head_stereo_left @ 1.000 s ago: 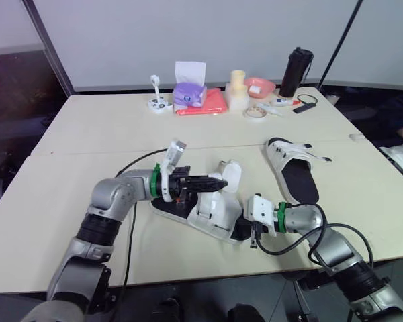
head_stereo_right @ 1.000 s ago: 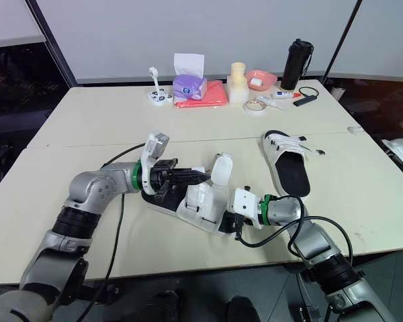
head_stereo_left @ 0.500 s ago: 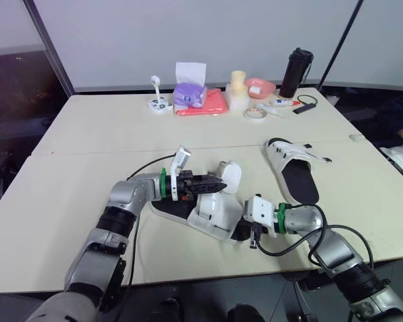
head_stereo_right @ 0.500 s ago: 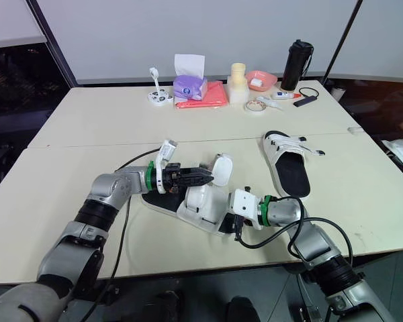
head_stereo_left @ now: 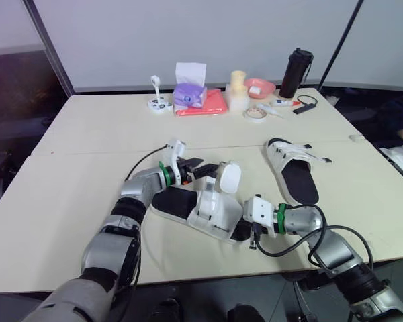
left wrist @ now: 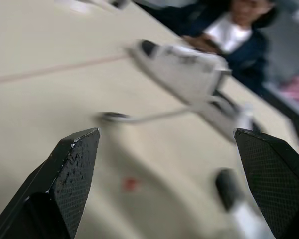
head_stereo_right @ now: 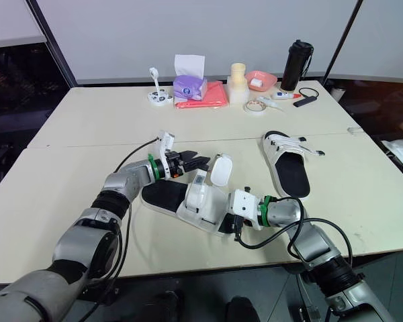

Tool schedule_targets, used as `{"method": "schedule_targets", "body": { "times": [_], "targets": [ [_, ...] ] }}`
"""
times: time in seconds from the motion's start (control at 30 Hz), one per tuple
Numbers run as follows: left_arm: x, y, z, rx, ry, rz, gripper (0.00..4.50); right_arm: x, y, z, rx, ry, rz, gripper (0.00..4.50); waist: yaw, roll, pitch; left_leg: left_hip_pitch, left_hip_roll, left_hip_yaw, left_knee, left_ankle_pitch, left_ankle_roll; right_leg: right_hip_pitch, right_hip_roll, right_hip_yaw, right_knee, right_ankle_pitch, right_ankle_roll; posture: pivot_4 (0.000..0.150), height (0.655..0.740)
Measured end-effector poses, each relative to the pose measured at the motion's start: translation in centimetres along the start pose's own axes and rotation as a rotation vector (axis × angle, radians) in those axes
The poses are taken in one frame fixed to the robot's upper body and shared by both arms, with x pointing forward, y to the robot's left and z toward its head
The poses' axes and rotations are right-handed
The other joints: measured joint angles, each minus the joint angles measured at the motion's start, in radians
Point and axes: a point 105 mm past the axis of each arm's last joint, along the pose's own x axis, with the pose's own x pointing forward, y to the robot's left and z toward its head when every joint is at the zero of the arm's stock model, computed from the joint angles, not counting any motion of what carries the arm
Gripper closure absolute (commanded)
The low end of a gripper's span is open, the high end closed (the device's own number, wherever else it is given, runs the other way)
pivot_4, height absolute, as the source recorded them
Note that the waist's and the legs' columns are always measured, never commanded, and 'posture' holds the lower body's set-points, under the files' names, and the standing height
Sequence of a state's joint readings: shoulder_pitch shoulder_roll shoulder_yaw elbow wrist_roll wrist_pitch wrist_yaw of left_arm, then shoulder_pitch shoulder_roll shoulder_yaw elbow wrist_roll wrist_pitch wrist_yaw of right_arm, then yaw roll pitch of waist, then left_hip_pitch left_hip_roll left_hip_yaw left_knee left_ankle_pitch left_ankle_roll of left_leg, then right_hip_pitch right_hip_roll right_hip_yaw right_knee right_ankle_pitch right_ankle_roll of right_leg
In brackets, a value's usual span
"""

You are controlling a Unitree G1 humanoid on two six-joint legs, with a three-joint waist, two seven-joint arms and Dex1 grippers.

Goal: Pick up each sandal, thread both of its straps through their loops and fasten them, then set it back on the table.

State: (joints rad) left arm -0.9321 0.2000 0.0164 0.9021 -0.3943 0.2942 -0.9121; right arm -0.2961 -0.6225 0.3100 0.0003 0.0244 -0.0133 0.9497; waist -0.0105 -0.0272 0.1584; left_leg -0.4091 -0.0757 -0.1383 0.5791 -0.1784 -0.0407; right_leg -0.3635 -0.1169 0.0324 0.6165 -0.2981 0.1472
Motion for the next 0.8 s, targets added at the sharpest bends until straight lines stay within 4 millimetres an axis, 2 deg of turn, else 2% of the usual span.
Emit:
{"method": "schedule_targets", "body": {
  "times": [0.17,0.3,0.37,0.6,0.8],
  "targets": [
    [-3.0,-1.6,0.3,0.011,0.051,-0.177,0.05,0.2,0.1,0.1,0.002,-0.006,0.000,4.50,-0.006,0.001,0.000,0.000,0.001,0.000,-0.001,0.000,0.000,0.003,0.000,-0.001,0.002,0.000,0.000,0.150,0.7344],
    [-6.8,-2.8,-1.2,0.024,0.177,-0.281,0.05,0.1,0.1,0.0,0.003,-0.003,-0.002,4.50,-0.004,0.001,-0.001,0.001,0.003,-0.001,-0.001,0.000,0.000,0.001,0.000,-0.001,0.002,0.000,-0.001,0.150,0.7344],
    [-8.1,-2.9,-2.1,0.049,0.229,-0.302,0.05,0.0,0.0,-0.1,0.003,0.002,-0.004,4.50,-0.002,0.001,-0.001,0.001,0.003,-0.001,-0.001,-0.001,-0.002,0.001,0.000,-0.002,0.002,-0.002,-0.004,0.150,0.7344],
    [-8.8,-2.9,-2.5,0.135,0.260,-0.309,0.05,-0.1,0.0,-0.1,0.000,0.005,-0.004,4.50,0.000,0.001,-0.001,0.001,0.003,-0.003,-0.001,-0.002,-0.003,0.001,-0.001,-0.002,0.001,-0.002,-0.006,0.150,0.7344],
    [-8.9,-4.2,-3.4,0.089,0.298,-0.386,2.83,-0.1,0.1,-0.1,0.001,0.005,-0.004,4.50,0.000,0.001,-0.001,0.001,0.003,-0.003,-0.001,-0.001,-0.003,0.001,-0.001,-0.002,0.000,-0.002,-0.005,0.150,0.7344]
  ]
}}
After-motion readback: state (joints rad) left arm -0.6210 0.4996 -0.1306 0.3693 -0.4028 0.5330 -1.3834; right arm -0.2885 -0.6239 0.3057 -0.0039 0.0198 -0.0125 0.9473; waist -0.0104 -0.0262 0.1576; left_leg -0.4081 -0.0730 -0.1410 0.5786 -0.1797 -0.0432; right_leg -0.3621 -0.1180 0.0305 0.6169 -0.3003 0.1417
